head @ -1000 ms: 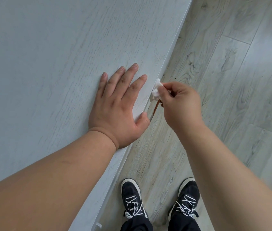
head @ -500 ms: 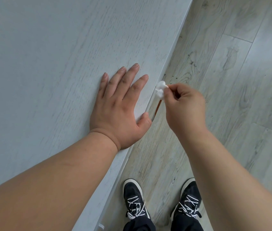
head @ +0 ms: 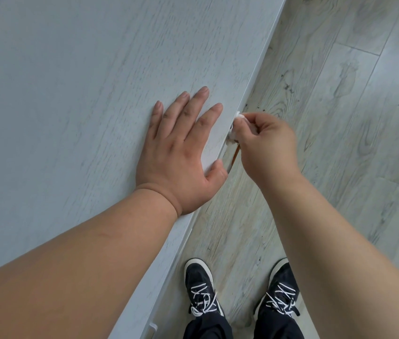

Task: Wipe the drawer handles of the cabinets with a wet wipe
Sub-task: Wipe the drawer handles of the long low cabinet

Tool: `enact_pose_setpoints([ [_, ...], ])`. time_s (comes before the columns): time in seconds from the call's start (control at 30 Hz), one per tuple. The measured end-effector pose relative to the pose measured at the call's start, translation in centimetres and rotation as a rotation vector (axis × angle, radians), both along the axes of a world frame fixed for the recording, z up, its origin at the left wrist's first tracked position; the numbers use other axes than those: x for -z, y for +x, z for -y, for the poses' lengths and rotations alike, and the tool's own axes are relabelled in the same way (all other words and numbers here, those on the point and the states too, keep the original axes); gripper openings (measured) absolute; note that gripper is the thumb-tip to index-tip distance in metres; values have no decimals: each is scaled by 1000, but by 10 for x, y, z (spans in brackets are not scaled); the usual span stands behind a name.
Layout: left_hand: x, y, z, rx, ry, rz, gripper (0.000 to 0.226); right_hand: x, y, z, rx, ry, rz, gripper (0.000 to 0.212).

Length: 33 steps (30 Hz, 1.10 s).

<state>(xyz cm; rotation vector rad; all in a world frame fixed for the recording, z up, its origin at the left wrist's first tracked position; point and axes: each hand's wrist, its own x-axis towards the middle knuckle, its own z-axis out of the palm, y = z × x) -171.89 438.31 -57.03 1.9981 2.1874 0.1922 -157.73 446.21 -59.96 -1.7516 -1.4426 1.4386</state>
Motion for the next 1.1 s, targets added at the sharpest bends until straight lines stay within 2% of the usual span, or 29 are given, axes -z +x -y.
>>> enact_pose_setpoints([
  [0.23,0,0,0,1,5,2,81,6,7,24,150,26,41,20],
  [0.47,-1,0,-1,1,2,-4,81,0,-9,6,142,21,-45,14],
  [0.63,-1,0,0,0,9,0,81,1,0,26,284,-54,-129,13],
  [0.83,0,0,0,2,5,-5,82,0,-4,18,210,-68,-151,15],
  [0.97,1,0,0,3,19,4,81,4,6,44,214,-105,-90,20],
  [1.1,1,0,0,1,17,2,81,4,3,32,222,-112,-143,21],
])
